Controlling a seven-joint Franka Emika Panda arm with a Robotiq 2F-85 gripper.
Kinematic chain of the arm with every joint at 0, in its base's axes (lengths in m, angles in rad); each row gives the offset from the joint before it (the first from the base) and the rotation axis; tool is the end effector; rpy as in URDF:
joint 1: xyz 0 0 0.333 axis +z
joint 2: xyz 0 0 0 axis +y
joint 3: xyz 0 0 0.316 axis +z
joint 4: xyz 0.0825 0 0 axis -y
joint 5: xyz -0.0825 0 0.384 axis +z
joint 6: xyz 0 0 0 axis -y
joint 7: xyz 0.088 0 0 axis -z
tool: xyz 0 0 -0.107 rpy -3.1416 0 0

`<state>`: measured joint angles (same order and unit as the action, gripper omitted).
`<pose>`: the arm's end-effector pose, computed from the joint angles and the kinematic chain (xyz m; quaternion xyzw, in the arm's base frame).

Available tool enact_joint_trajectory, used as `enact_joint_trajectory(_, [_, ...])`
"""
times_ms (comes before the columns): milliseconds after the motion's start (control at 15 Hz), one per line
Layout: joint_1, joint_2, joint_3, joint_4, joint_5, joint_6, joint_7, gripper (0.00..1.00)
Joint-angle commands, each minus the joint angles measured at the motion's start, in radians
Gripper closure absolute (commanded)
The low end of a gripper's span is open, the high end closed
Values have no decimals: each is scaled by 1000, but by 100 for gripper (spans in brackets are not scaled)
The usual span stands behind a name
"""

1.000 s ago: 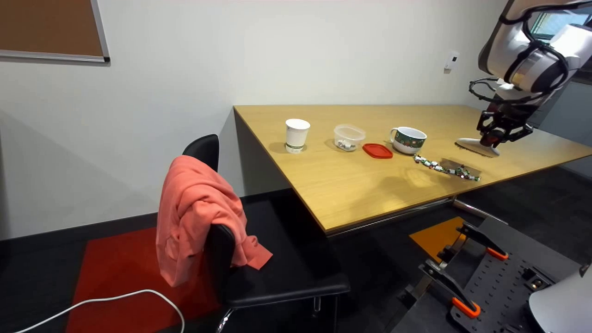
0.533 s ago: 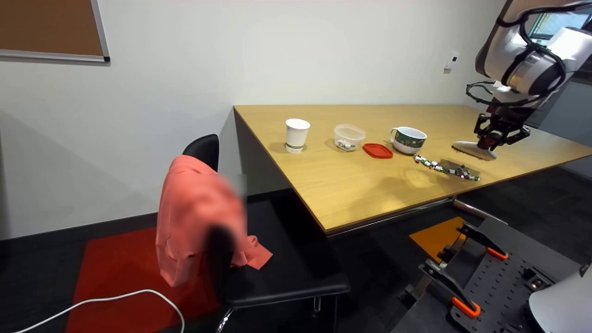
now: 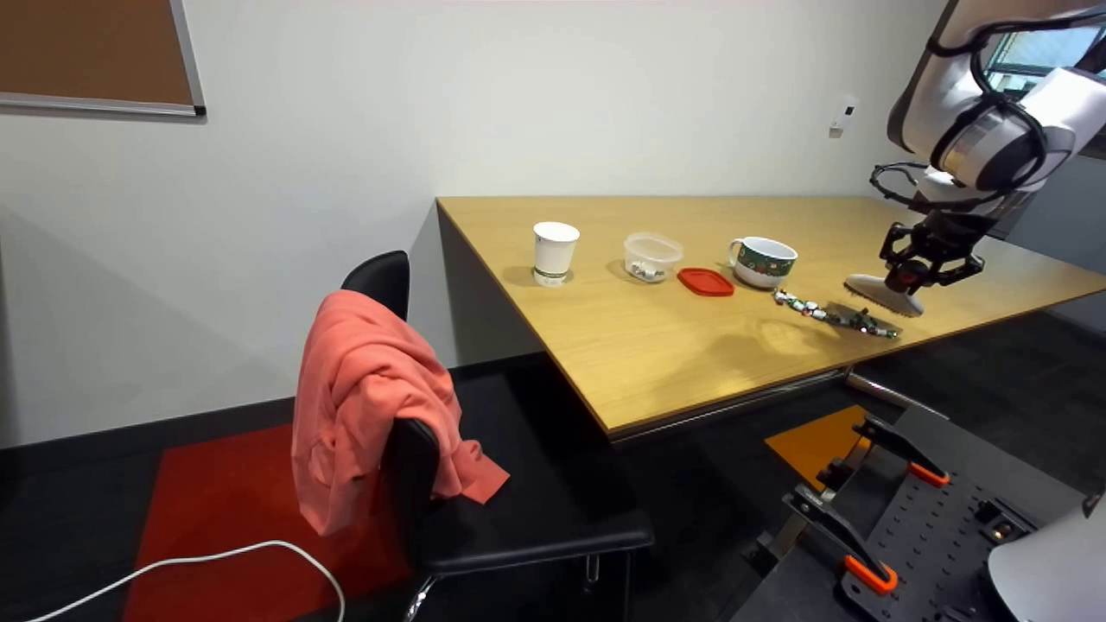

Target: Use the broom to sweep the sweets to the left

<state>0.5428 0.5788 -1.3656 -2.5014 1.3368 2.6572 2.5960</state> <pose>0.2640 -0.3781 0.2560 0.6167 0.7679 -0.0485 0.1663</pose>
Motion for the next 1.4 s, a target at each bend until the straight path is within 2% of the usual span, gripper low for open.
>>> enact_joint_trajectory(0, [-34, -7, 30, 7, 66, 8, 7, 85])
enact_joint_trajectory(400, [-132, 27, 122, 32, 96, -56, 18, 85])
enact_joint_trajectory(600, [-153, 27, 154, 36, 90, -81, 18, 85])
enact_joint_trajectory(867, [-115, 15, 146, 18, 68, -132, 18, 85])
enact_joint_trajectory(1333, [34, 14, 84, -20, 48, -214, 18, 85])
